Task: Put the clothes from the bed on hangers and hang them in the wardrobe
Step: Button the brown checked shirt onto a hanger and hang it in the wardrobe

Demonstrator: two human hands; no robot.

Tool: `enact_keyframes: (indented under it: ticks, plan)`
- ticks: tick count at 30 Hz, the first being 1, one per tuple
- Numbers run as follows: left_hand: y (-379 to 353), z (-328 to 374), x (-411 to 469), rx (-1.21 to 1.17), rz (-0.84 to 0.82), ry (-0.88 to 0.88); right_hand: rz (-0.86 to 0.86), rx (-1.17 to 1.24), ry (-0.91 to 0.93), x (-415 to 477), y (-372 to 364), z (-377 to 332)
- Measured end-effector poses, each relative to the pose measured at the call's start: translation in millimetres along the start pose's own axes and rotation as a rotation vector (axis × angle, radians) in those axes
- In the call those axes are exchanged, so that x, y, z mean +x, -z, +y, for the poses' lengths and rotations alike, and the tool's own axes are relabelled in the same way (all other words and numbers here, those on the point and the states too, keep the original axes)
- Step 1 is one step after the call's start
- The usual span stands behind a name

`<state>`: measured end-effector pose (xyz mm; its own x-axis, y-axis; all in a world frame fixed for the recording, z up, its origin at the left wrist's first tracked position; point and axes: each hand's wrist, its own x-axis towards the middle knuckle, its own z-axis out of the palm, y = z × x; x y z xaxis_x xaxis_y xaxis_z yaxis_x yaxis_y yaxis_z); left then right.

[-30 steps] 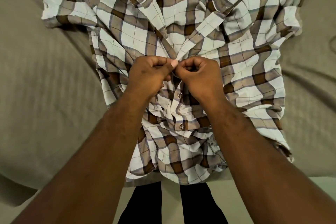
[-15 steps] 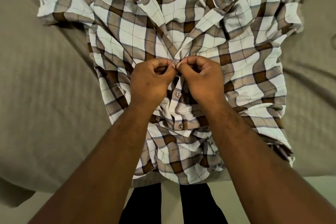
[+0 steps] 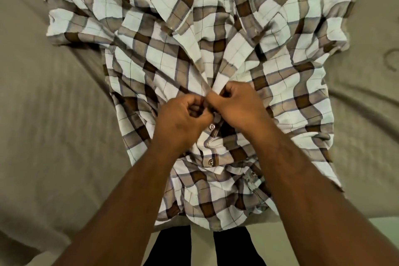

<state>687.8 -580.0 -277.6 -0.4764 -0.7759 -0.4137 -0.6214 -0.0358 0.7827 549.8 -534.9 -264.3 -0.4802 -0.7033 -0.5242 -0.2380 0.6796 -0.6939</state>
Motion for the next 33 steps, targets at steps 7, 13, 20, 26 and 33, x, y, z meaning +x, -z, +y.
enact_keyframes:
  ticks: [7,13,20,26,33]
  plan:
    - [11.3,-2.7,-8.6,0.089,-0.125,0.092,-0.053,0.034,-0.069,-17.4,2.5,6.4]
    - [25.1,12.9,15.8,-0.181,0.064,0.207,0.049,0.345,-0.165,-1.9,10.7,1.5]
    - [14.1,22.1,47.7,-0.226,0.202,0.203,0.161,0.349,-0.083,7.2,11.1,3.9]
    - [4.4,19.8,41.4,0.054,0.400,0.048,0.302,0.476,-0.076,-0.9,24.3,24.9]
    - [-78.3,83.3,29.2,0.252,0.083,-0.429,0.664,0.400,-0.102,-16.2,161.5,101.6]
